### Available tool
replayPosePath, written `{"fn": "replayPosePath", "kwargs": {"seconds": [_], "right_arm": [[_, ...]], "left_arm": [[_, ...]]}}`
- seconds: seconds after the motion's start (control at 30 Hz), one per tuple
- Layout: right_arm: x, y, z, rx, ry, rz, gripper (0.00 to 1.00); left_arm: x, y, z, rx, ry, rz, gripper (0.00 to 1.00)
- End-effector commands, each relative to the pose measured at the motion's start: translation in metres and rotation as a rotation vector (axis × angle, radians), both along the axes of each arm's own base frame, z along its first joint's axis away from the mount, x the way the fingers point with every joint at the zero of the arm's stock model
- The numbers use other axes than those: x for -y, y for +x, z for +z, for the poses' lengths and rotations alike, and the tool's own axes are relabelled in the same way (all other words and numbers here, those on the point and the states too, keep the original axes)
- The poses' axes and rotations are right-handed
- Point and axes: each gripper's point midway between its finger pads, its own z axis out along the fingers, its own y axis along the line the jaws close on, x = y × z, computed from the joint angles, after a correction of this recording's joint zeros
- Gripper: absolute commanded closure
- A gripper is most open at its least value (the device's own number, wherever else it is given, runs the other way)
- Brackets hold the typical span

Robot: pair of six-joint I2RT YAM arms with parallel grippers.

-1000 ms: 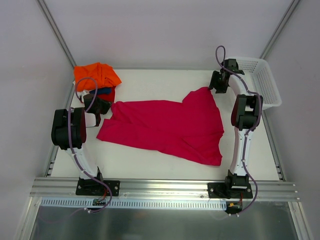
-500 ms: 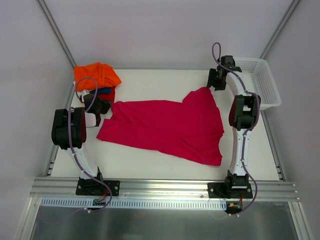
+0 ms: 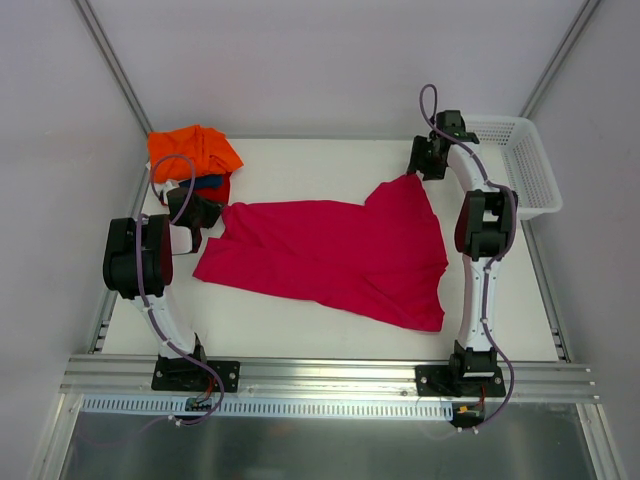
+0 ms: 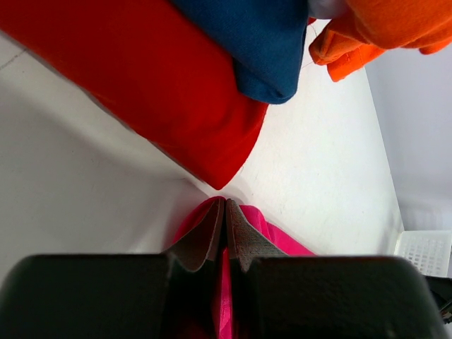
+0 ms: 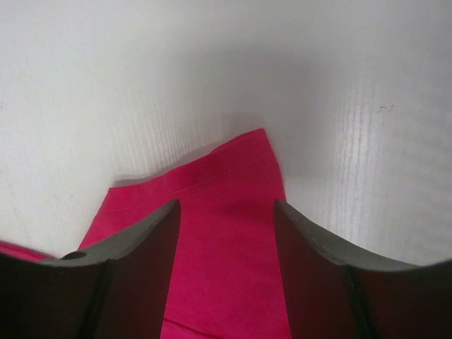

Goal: Fold and stack the t-shirts
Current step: Fold the tshirt

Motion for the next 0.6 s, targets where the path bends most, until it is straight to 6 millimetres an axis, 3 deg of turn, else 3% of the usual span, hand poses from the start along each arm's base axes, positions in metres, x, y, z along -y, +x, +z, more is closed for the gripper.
{"fn": "replayPosePath", "kwargs": {"seconds": [0.0, 0.57], "right_arm": [[-0.010, -0.002, 0.007, -0.015, 0.037, -0.006, 0.41], [-0.010, -0.028, -0.016, -0.141, 0.051, -0.035, 0.41]], "left_arm": [[-0.003, 0.011, 0.019, 0.063, 0.007, -0.008, 1.00], [-0.004, 0.009, 0.023, 0.065, 0.010, -0.008, 1.00]]}}
